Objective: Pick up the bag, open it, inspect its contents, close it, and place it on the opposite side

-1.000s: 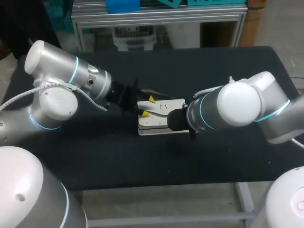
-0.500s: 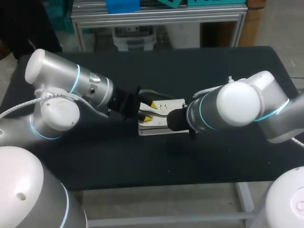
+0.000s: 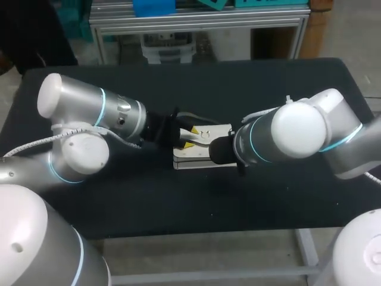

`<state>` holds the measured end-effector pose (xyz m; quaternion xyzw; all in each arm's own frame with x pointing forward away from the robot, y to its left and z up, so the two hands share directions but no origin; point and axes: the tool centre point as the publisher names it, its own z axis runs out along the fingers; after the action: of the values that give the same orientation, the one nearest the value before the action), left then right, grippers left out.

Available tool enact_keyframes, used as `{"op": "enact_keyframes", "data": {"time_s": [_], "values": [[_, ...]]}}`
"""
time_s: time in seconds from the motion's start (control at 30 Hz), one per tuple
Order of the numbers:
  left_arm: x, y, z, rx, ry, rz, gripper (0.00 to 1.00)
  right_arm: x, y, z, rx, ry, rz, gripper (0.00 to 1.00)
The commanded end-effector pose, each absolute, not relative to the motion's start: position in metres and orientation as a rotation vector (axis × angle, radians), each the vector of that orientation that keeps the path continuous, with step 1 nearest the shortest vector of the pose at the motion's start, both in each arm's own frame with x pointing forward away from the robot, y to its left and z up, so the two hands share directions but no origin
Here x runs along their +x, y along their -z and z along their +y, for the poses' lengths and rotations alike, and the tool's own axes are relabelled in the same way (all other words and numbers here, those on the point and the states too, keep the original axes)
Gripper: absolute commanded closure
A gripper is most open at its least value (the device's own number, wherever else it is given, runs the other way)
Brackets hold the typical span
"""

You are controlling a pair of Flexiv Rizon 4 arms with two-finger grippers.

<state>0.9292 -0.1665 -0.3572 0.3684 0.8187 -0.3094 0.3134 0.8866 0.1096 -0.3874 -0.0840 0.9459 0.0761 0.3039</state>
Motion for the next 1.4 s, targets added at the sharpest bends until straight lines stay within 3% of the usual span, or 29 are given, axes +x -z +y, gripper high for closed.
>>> {"op": "enact_keyframes", "data": {"time_s": [0.03,0.07,0.6,1.13,1.17,1.2,1.23,1.33,1.4], "values": [[0.932,0.365,-0.176,0.923,0.769,2.142,0.91,0.884,0.395,0.108,-0.182,-0.232,2.203,1.0],[0.933,0.364,-0.176,0.911,0.766,2.145,1.0,0.884,0.395,0.108,-0.182,-0.232,2.203,1.0],[0.95,0.323,-0.16,0.649,0.949,2.349,1.0,0.884,0.395,0.108,-0.182,-0.232,2.203,1.0],[0.957,0.322,-0.154,0.546,0.99,2.469,1.0,0.884,0.395,0.108,-0.182,-0.232,2.203,1.0],[0.955,0.323,-0.154,0.548,0.986,2.465,0.9,0.884,0.395,0.108,-0.182,-0.232,2.203,1.0],[0.954,0.325,-0.154,0.559,0.987,2.463,0.67,0.884,0.395,0.108,-0.182,-0.232,2.203,1.0],[0.952,0.326,-0.154,0.566,0.971,2.448,0.55,0.884,0.395,0.108,-0.182,-0.232,2.203,1.0],[0.948,0.33,-0.154,0.58,0.972,2.417,0.36,0.884,0.395,0.108,-0.182,-0.232,2.203,1.0],[0.945,0.332,-0.153,0.595,0.977,2.389,0.35,0.884,0.395,0.108,-0.182,-0.232,2.203,1.0]]}}
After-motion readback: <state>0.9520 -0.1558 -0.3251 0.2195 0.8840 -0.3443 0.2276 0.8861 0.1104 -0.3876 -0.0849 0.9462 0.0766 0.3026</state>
